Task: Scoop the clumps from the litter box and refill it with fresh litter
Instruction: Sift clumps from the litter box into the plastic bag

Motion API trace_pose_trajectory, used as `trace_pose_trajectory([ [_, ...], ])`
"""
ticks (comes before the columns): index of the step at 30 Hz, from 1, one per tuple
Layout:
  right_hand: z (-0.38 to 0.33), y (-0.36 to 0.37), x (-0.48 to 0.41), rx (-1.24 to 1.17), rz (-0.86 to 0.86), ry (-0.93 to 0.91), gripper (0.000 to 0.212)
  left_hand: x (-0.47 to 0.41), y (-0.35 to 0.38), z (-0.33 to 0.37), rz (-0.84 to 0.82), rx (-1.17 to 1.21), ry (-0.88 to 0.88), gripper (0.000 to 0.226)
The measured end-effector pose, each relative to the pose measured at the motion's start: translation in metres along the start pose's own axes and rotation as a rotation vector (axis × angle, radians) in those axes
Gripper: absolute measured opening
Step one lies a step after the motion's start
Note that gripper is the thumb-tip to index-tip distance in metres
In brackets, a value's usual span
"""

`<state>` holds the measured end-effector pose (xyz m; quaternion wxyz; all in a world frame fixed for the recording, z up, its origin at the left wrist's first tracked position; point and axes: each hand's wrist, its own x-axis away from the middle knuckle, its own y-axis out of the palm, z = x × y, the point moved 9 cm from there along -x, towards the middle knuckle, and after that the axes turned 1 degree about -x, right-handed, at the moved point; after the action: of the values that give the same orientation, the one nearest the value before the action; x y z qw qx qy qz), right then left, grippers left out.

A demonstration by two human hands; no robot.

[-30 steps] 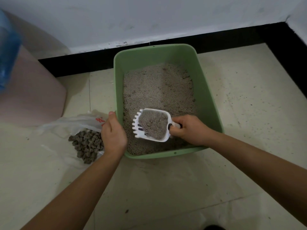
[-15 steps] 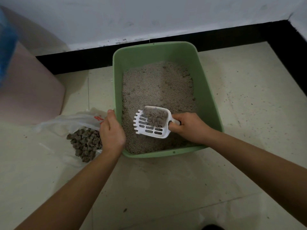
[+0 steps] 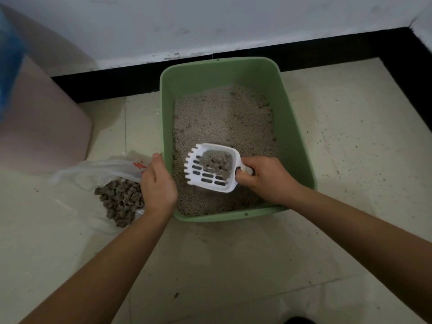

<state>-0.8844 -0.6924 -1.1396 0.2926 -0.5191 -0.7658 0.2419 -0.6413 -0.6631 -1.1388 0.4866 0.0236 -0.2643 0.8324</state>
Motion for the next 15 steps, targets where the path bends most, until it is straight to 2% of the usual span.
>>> trace_pose_trajectory([
  [3, -0.002, -0.005, 0.0, -0.003, 0.029, 0.002, 0.033, 0.0, 0.0, 0.001, 0.0, 0.01, -0.013, 0.068],
  [6, -0.003, -0.008, -0.001, 0.004, 0.026, -0.008, 0.033, 0.002, 0.0, 0.003, -0.001, 0.015, -0.009, 0.063],
  [11, -0.012, 0.002, 0.002, 0.056, -0.039, -0.059, 0.037, 0.002, 0.001, 0.004, -0.009, 0.018, 0.017, 0.049],
  [15, -0.024, 0.021, 0.007, 0.076, -0.142, -0.134, 0.038, 0.0, 0.002, 0.0, -0.019, 0.034, 0.0, 0.055],
])
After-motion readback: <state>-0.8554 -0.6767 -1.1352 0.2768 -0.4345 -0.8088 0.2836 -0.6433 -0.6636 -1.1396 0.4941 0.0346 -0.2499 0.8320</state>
